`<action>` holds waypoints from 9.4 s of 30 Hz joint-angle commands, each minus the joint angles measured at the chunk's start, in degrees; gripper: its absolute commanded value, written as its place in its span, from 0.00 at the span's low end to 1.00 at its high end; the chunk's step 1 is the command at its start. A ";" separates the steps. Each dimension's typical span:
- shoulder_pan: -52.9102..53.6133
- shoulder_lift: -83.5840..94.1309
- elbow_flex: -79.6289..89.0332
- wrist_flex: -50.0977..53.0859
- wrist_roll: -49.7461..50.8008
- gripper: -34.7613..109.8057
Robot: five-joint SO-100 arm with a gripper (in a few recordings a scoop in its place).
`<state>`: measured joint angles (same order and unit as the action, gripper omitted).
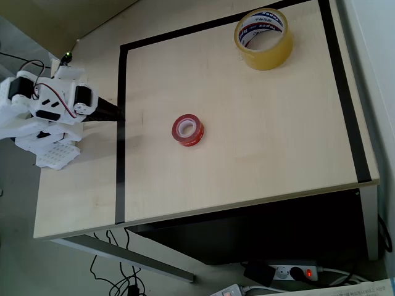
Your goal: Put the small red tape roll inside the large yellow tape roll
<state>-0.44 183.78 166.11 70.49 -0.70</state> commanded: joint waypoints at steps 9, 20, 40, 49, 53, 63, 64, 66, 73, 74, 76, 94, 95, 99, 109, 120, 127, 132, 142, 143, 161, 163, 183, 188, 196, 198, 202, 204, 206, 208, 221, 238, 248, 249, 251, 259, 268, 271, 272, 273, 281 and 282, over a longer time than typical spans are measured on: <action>15.64 -59.59 -52.91 5.62 -2.64 0.24; 14.41 -78.57 -64.25 14.77 -18.81 0.36; 15.21 -94.13 -65.57 8.00 -21.45 0.45; 14.59 -101.60 -66.18 4.31 -22.94 0.48; 13.89 -104.15 -67.06 3.78 -23.29 0.49; 11.95 -102.39 -71.02 10.63 -23.47 0.49; 11.87 -100.37 -71.89 12.39 -23.47 0.49; 11.78 -97.47 -74.97 16.44 -23.29 0.49; 12.92 -99.05 -82.35 18.90 -23.03 0.49; 12.92 -99.93 -82.62 18.81 -23.03 0.49; 12.83 -100.46 -82.71 18.81 -22.85 0.49; 10.37 -105.21 -77.96 23.38 -23.29 0.49; 10.37 -104.85 -77.96 23.38 -23.29 0.49; 10.99 -102.74 -79.19 23.47 -23.12 0.49; 11.69 -100.28 -81.39 18.90 -22.06 0.49; 9.23 -107.49 -81.83 13.27 -20.92 0.50; 9.32 -112.59 -81.83 10.63 -20.30 0.49; 10.11 -113.55 -81.83 7.82 -17.75 0.28; 12.30 -105.29 -79.98 3.87 -15.47 0.24; 12.57 -104.33 -80.51 3.96 -15.82 0.24; 6.06 -62.40 -59.77 -31.55 -16.61 0.24; 4.48 -60.64 -55.28 -38.41 -16.61 0.24; -0.09 -50.71 -40.43 -42.54 -16.96 0.24; 3.16 -35.33 -33.75 -30.67 -16.96 0.24; 4.31 -28.21 -39.81 -19.25 -17.05 0.24; 2.81 -35.60 -46.14 -21.45 -17.05 0.24; -0.88 -54.67 -61.35 -26.02 -17.05 0.24; -3.08 -64.51 -68.47 -28.39 -17.05 0.24; -5.27 -74.00 -75.15 -30.76 -17.05 0.24; -7.21 -84.20 -82.44 -31.20 -17.05 0.24; -11.78 -128.76 -120.23 -26.72 -16.70 0.24; -12.48 -148.10 -178.68 0.44 -17.14 0.24; -12.74 -135.88 -174.73 4.83 -17.14 0.24; -13.10 -133.86 -174.73 7.12 -17.14 0.24; -13.62 -129.81 -174.73 11.43 -17.14 0.24; -11.69 -125.77 -169.19 8.17 -17.23 0.24; -11.16 -139.92 -169.10 -1.41 -17.23 0.24; -10.99 -143.00 -169.10 -2.99 -17.23 0.24; -10.90 -143.96 -169.10 -3.43 -17.23 0.24; -10.72 -144.84 -169.10 -3.78 -17.23 0.24; -10.20 -149.94 -169.10 -6.50 -17.23 0.24; -10.20 -150.56 -169.10 -6.86 -17.23 0.24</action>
<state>-10.63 30.32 -0.09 66.27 -17.23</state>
